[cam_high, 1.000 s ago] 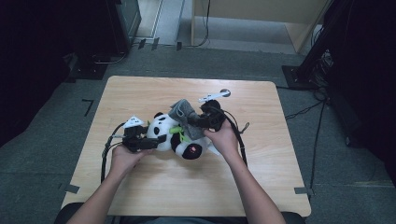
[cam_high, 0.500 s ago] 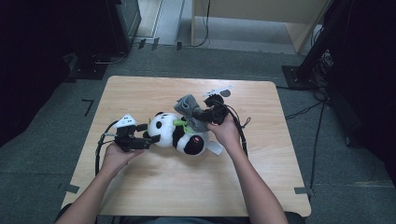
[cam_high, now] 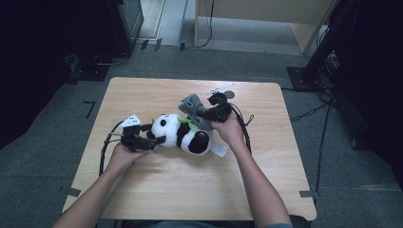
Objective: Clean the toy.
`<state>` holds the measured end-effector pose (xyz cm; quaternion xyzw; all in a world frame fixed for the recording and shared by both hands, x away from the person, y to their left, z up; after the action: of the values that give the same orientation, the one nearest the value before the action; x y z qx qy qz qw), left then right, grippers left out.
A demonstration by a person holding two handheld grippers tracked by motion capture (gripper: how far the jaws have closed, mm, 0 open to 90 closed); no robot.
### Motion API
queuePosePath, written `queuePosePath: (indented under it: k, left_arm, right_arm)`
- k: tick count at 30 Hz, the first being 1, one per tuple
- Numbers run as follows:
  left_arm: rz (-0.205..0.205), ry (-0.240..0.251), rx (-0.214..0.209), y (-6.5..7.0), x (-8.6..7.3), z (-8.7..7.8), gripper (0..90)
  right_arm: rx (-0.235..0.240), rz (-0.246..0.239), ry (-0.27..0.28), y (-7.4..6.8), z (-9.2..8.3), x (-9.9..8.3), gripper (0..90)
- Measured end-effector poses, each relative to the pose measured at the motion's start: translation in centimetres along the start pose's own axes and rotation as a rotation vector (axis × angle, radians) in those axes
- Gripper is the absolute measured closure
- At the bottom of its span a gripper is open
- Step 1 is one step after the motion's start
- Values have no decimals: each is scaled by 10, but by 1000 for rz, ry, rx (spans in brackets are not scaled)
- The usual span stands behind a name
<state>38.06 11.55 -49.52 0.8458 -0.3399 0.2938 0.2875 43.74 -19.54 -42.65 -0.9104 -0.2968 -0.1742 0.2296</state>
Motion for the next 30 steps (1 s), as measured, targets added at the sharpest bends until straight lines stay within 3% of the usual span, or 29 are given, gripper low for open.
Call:
queuePosePath:
  k: [2, 4, 6, 10, 13, 16, 18, 21, 23, 24, 25, 26, 28, 30]
  left_arm:
    - [88, 39, 14, 2, -1, 1, 75]
    - [106, 43, 19, 3, 0, 6, 74]
    - [76, 30, 11, 2, 1, 11, 29]
    - [84, -6, 11, 1, -2, 16, 14]
    - [76, -2, 39, 2, -2, 15, 118]
    - [73, 15, 46, 3, -4, 11, 220]
    - [71, 21, 53, 3, -4, 9, 277]
    - [76, 22, 63, 5, -4, 10, 307]
    - [82, 26, 71, 6, -4, 12, 309]
    - [78, 26, 71, 7, -3, 12, 318]
    - [73, 25, 71, 8, -3, 12, 318]
    - [71, 22, 73, 8, -3, 12, 329]
    - [73, 20, 73, 8, -3, 11, 343]
    - [72, 20, 74, 8, -3, 11, 347]
  right_arm:
    - [-3, 0, 1, 0, 0, 0, 766]
    - [-6, 1, 2, 0, 1, 0, 766]
    - [-10, 7, 2, 0, 2, 1, 766]
    - [7, 5, 8, 1, 5, 2, 764]
    - [-10, 5, 10, -1, 6, 3, 756]
    - [-11, 35, 9, -2, 4, 4, 758]
    - [7, 52, 17, -4, -1, 6, 767]
    - [-5, 33, 25, -12, -10, 13, 771]
    - [11, -2, 76, -26, -22, 22, 772]
    - [24, -40, 108, -44, -32, 33, 772]
    - [24, -40, 108, -44, -32, 33, 772]
    - [31, -91, 116, -66, -35, 43, 770]
    - [38, -129, 91, -86, -30, 49, 770]
    - [43, -140, 80, -95, -25, 51, 770]
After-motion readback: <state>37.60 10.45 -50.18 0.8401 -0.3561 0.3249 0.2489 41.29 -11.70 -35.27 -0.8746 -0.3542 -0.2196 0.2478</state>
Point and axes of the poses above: each handheld gripper's, and its own axes: z roughly forward along the jaws, x roughly out of its top, y roughly to its right, the point moved 1 cm from there along z, roughly forward along the jaws, and after that the axes turned 15 degrees about -y, right-handed, at the moved point
